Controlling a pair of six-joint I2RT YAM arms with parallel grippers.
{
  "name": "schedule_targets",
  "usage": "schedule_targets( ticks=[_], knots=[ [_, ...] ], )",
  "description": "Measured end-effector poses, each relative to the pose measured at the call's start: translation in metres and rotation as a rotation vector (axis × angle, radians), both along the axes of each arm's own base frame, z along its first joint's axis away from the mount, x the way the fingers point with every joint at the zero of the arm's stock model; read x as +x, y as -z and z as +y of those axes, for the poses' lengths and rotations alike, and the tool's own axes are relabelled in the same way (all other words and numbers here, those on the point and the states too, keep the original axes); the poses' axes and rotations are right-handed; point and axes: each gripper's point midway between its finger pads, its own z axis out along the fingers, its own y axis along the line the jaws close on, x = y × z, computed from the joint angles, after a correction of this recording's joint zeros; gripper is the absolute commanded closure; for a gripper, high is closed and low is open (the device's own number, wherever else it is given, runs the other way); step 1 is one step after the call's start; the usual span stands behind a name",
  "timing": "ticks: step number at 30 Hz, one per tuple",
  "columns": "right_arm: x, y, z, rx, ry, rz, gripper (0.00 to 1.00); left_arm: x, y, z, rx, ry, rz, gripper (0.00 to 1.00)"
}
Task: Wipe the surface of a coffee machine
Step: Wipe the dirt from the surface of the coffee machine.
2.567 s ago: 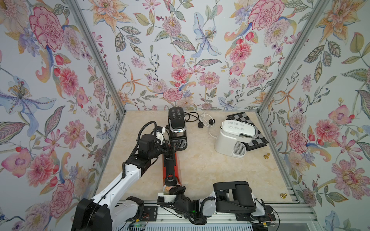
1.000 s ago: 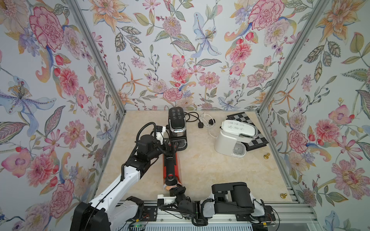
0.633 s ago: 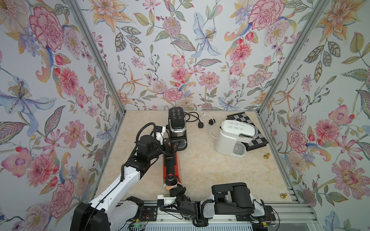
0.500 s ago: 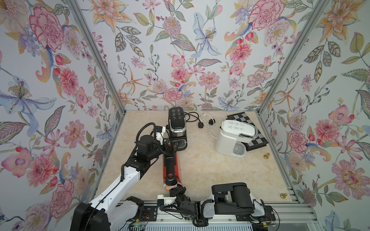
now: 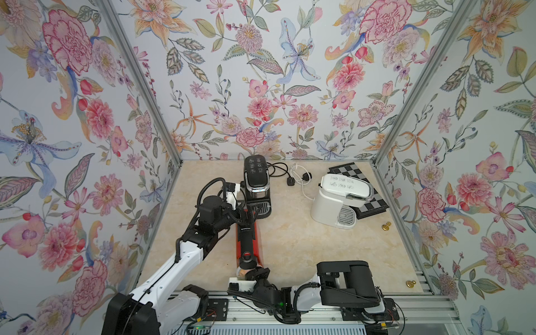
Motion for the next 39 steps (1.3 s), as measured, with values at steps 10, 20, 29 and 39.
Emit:
schedule_targets(
  ticks=[10,20,29,39],
  knots=[
    [-0.003,0.016,0.0,-0.017,-0.021,0.144,1.0,0.0,0.0,0.0,-0.001,0.0,-0.003,0.02],
    [-0.016,0.015,-0.011,-0.037,-0.073,0.225,1.0,0.0,0.0,0.0,-0.003,0.0,-0.008,0.02],
    [-0.041,0.013,-0.028,-0.077,-0.125,0.251,1.0,0.0,-0.001,-0.001,-0.007,0.001,-0.019,0.02],
    [-0.03,0.011,-0.012,-0.051,-0.115,0.247,1.0,-0.002,-0.004,-0.002,-0.01,0.005,-0.028,0.02]
  ],
)
